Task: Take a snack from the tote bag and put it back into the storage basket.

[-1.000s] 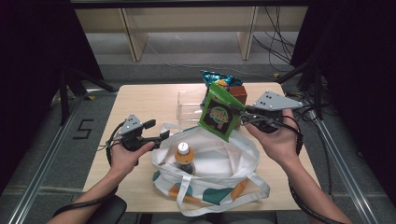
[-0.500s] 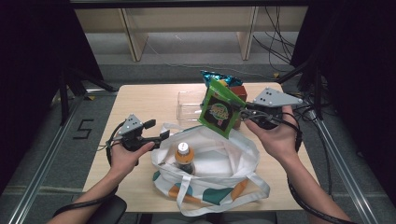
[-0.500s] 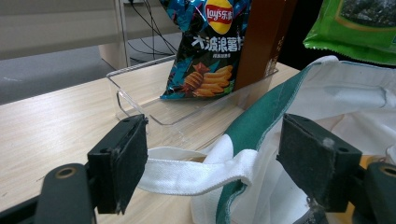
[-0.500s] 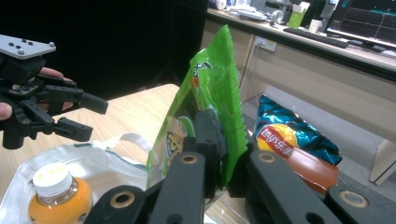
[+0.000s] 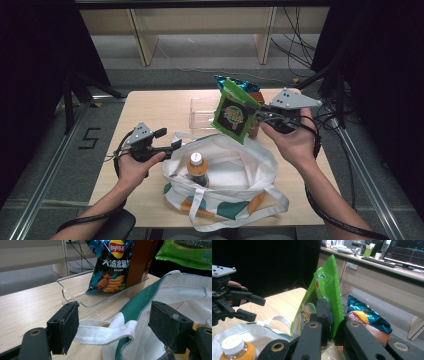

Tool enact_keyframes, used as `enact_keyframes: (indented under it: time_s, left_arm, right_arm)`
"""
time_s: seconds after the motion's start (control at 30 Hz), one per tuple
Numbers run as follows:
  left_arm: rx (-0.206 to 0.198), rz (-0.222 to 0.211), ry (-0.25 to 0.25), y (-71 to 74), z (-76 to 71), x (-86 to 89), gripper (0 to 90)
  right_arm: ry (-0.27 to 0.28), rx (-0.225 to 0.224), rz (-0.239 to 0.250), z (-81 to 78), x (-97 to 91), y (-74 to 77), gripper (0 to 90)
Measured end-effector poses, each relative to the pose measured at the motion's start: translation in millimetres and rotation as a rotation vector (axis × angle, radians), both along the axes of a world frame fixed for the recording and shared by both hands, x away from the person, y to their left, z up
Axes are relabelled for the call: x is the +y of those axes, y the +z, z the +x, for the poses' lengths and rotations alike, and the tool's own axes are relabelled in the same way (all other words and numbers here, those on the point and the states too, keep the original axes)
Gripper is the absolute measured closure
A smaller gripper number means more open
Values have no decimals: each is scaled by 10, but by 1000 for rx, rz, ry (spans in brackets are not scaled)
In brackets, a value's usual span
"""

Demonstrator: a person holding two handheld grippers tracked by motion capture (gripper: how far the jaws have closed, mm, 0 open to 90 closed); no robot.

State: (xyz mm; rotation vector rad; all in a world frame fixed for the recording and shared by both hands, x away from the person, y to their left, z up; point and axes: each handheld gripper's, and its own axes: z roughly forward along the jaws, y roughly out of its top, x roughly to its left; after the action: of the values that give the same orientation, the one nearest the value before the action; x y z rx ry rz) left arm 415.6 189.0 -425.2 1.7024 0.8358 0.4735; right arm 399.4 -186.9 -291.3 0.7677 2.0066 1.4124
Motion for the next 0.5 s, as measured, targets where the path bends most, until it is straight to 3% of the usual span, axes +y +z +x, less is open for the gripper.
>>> enact_keyframes:
  time_s: [0.5]
  left_arm:
    - [0,-2,0,1,-1,3,230]
  right_arm:
    - [9,-4,-7,159,86,47,875]
